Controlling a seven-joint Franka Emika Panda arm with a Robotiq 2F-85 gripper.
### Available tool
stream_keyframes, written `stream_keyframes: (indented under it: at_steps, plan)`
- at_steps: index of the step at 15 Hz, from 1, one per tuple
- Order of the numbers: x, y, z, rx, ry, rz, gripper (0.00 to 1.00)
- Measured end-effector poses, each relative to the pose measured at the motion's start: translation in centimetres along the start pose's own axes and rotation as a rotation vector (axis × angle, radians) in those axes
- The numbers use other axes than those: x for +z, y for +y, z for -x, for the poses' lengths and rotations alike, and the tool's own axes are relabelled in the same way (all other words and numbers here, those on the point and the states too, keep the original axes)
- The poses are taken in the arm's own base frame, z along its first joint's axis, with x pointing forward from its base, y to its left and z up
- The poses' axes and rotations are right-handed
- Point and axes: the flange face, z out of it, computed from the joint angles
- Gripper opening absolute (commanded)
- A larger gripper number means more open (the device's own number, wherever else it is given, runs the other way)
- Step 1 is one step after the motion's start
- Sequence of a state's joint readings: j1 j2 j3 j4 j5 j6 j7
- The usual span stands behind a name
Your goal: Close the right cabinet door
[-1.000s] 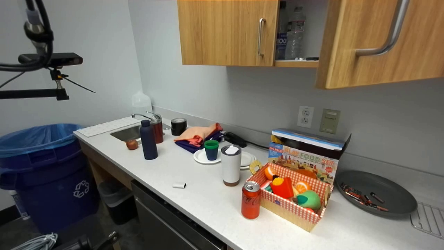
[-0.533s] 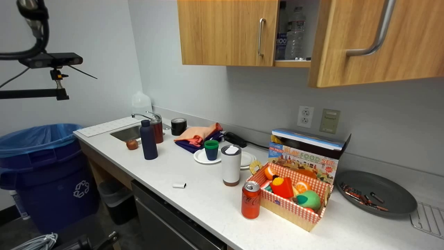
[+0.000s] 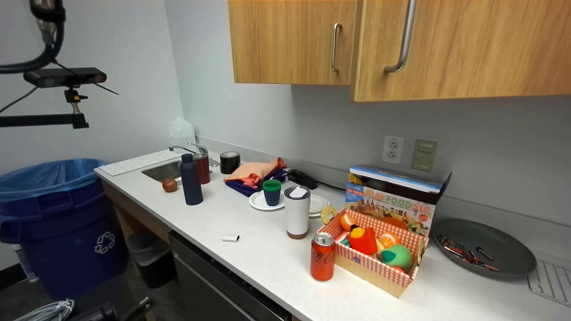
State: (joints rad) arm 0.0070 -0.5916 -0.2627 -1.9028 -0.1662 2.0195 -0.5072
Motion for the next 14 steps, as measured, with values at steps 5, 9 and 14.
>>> stream_keyframes:
  at_steps: [5,9,14]
  plan:
    - [1.6,-0.6,-2.7,-0.039,0.0,-0.029,1.0]
    - [2.0,-0.6,-3.4,-0.039,0.0,-0.032,1.0]
    - [2.0,-0.7,-3.4,-0.044,-0.001,-0.032,1.0]
